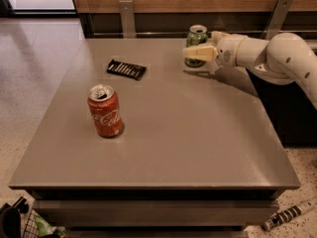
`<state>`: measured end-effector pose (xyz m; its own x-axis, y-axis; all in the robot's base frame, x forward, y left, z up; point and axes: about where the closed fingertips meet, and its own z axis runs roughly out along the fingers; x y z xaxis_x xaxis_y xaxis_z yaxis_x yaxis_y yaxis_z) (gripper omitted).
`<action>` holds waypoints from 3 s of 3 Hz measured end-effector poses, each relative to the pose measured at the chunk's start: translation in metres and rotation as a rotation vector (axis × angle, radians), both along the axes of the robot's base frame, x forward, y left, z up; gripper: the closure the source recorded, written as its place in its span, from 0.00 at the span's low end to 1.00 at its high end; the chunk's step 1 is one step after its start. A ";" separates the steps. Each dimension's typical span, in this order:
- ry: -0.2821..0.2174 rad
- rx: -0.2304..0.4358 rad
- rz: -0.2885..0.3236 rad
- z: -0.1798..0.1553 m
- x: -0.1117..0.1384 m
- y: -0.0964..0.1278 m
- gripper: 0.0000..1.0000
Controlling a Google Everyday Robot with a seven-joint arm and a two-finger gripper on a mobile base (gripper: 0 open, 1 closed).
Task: Knock green can over
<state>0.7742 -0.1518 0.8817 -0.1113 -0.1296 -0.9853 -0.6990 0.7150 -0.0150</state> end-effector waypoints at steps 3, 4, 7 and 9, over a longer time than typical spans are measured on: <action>0.006 0.005 0.017 -0.004 0.002 0.012 1.00; 0.006 0.006 0.018 -0.004 0.002 0.013 1.00; 0.095 -0.310 0.074 0.046 -0.005 0.014 1.00; 0.193 -0.572 0.102 0.044 -0.019 0.009 1.00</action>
Offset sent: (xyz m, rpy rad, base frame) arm 0.0011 0.0035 -0.0027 0.0035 0.0035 0.0047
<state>0.7556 -0.1433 0.9254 -0.2400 -0.6518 -0.7194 -0.7918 0.5602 -0.2433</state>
